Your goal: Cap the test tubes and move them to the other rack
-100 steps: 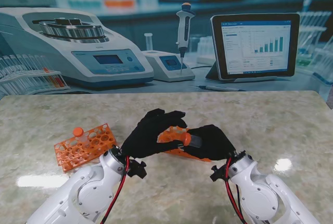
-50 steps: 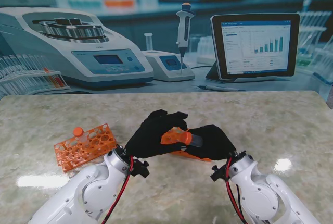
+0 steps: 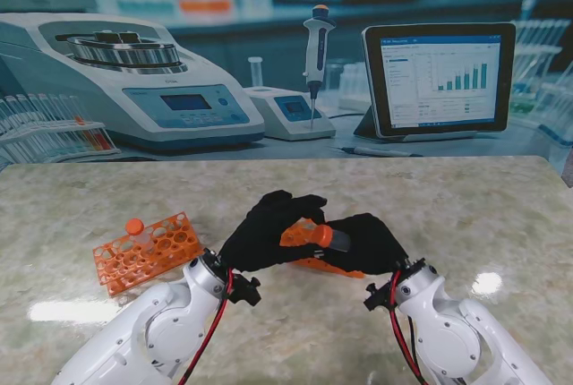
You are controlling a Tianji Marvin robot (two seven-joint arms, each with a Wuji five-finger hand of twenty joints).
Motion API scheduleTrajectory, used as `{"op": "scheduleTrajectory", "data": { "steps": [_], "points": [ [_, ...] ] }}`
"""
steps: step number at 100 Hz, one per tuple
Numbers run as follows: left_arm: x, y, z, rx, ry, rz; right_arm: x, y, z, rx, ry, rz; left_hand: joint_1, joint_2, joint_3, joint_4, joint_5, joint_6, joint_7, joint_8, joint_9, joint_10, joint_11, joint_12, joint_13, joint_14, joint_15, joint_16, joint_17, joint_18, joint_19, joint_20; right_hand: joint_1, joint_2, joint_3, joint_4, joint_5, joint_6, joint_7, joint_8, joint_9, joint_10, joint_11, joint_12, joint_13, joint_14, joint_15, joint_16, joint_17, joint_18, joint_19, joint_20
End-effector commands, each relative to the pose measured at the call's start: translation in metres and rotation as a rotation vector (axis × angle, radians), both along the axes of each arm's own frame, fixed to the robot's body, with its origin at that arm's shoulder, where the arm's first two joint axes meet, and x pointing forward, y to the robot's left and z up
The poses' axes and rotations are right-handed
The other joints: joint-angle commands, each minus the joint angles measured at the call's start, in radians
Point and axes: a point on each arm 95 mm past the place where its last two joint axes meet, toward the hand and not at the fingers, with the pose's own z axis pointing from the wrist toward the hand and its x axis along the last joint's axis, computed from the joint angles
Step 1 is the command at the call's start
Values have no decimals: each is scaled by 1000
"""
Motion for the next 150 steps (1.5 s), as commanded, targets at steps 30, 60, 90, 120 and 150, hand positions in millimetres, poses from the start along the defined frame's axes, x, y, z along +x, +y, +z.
{"op": "scheduleTrajectory", "data": {
  "steps": [30,60,90,120,150],
  "points": [
    [-2,-4,0,-9,-6,-13,-4,6,-1,3,6,18,306,80,75,63,131,-110,46,-69,49,-38,19,17,47,-10,18,12,1,18,28,2,11,15,-2,-16,45,-14,60,25,40,-17,10,17,19,-128,186,68,60,-61,256,62],
    [-3,-5,0,-9,-25,-22,-4,6,0,3,5,19,308,2,163,40,221,-177,-45,-156,62,-30,17,9,58,-9,20,10,8,16,32,-5,11,15,-2,-16,45,-14,60,25,40,-16,11,18,19,-128,186,68,60,-61,256,62],
    [-4,-6,0,4,-49,-36,-4,6,0,2,4,19,253,-22,323,10,213,-249,-96,-146,58,-42,10,-5,46,-17,0,-13,2,0,27,-13,10,16,-3,-16,45,-15,59,25,40,-15,11,17,19,-128,186,68,60,-61,256,62],
    [-6,-4,0,15,-62,-46,-4,5,1,2,4,18,260,-37,361,0,216,-308,-137,-174,46,-53,-5,-20,17,-12,-25,-32,-14,-10,22,-15,10,14,-1,-16,45,-16,59,25,40,-15,11,18,19,-128,186,68,60,-61,256,62],
    [-7,-4,1,17,-73,-61,-4,6,2,1,4,21,286,-17,384,-8,254,-361,-160,-212,51,-55,-12,-34,11,-10,-36,-48,-21,-17,9,-2,9,15,-2,-17,45,-17,58,25,41,-17,11,17,18,-126,187,68,60,-62,256,61]
  ]
}}
